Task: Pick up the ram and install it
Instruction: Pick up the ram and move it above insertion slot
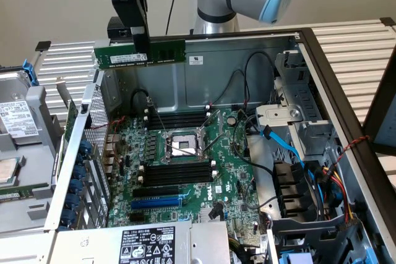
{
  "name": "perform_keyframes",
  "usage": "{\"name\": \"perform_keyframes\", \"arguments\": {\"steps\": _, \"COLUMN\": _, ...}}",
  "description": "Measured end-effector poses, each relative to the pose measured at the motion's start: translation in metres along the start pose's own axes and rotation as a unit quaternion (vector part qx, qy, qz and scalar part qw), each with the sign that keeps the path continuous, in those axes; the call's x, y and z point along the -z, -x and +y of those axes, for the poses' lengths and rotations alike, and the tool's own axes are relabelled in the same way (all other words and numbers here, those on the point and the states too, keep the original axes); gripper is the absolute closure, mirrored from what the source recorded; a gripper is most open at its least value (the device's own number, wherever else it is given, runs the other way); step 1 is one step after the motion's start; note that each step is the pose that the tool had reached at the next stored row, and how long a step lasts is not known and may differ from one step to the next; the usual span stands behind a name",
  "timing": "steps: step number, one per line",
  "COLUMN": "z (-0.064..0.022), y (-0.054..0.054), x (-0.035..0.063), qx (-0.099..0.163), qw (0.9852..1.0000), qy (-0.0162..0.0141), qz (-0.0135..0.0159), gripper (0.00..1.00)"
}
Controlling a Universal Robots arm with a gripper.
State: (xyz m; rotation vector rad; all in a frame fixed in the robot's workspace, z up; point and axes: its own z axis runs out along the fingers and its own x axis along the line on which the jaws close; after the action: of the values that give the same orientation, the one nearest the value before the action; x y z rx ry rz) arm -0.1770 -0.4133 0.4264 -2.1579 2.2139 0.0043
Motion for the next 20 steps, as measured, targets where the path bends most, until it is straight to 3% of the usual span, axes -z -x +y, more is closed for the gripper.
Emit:
{"name": "perform_keyframes", "arguments": {"steps": 5, "z": -0.0078, "y": 0.001, "x": -0.0012, "qx": 0.000, "qw": 1.0000, "qy": 0.0035, "qz": 0.0021, "gripper": 0.88}}
{"name": "perform_keyframes", "arguments": {"steps": 20, "z": -0.0248, "y": 0.024, "x": -0.0140, "qx": 0.000, "qw": 1.0000, "qy": 0.0061, "qz": 0.0027, "gripper": 0.88}}
